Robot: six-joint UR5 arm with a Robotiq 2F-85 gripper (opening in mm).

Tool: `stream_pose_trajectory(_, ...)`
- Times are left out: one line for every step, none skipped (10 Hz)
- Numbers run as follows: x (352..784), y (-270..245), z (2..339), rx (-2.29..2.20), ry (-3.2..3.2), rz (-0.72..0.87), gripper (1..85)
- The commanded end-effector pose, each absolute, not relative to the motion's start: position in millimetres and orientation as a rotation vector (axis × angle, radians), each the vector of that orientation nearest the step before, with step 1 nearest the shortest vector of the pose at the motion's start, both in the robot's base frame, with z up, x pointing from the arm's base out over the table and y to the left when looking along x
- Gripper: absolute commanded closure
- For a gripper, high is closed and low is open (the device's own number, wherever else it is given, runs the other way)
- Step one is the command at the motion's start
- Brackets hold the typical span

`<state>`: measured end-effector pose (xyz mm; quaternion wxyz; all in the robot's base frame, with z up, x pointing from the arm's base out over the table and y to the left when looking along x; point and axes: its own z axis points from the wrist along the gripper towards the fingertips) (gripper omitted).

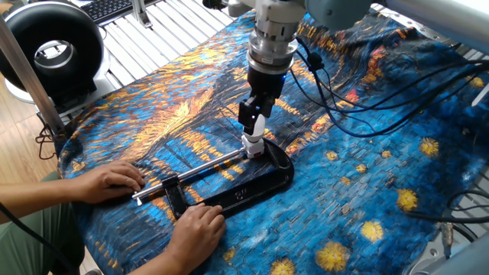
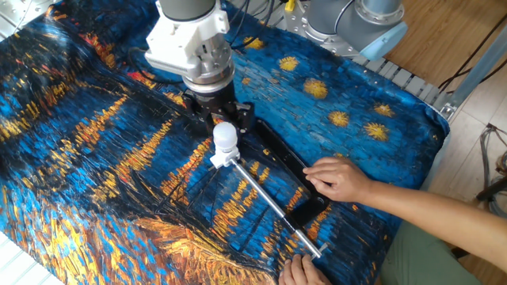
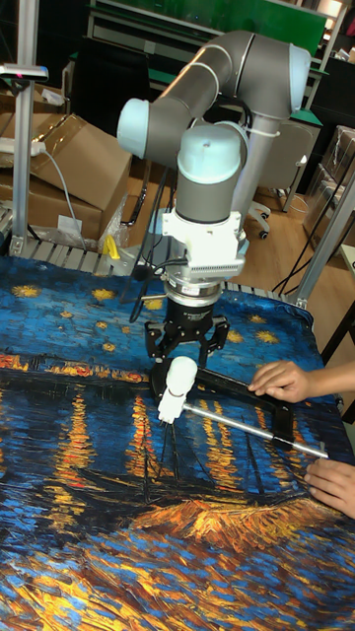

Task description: Install the light bulb by rotating it

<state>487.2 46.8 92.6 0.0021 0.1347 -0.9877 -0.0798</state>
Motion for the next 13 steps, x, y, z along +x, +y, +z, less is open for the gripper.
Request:
stream_pose_trajectory(486.3, 35.4, 100.0, 0.6, -3.059, -0.146, 19.0)
stream_pose_trajectory(487.6, 31.5, 105.3, 0.733, -3.027, -0.076, 19.7)
stream_pose_trajectory(488.0, 36.6, 109.6, 0.834, -3.0, -0.063, 19.7)
stream_pose_trajectory(488.6, 40.5, 110.9, 0.945, -2.972, -0.035, 19.3)
stream_pose_trajectory(488.6, 51.5, 110.1, 0.987, -2.976, -0.052, 19.3)
stream_pose_trajectory(488.7, 51.1, 108.8, 1.082, -2.948, -0.009, 19.3)
stream_pose_trajectory(490.8, 49.9, 107.2, 1.205, -2.91, 0.037, 21.3)
stream_pose_trajectory(493.6, 51.2, 106.1, 1.305, -2.879, 0.053, 22.7)
stream_pose_trajectory(494.6, 48.1, 105.8, 1.36, -2.853, 0.071, 22.7)
stream_pose_trajectory(494.3, 46.0, 105.1, 1.418, -2.823, 0.079, 22.7)
stream_pose_trajectory(493.3, 39.5, 105.4, 1.473, -2.775, 0.111, 22.0)
stream_pose_trajectory(489.3, 32.4, 108.5, 1.475, -2.752, 0.144, 22.0)
stream_pose_trajectory(483.1, 29.1, 113.4, 1.418, -2.768, 0.155, 22.0)
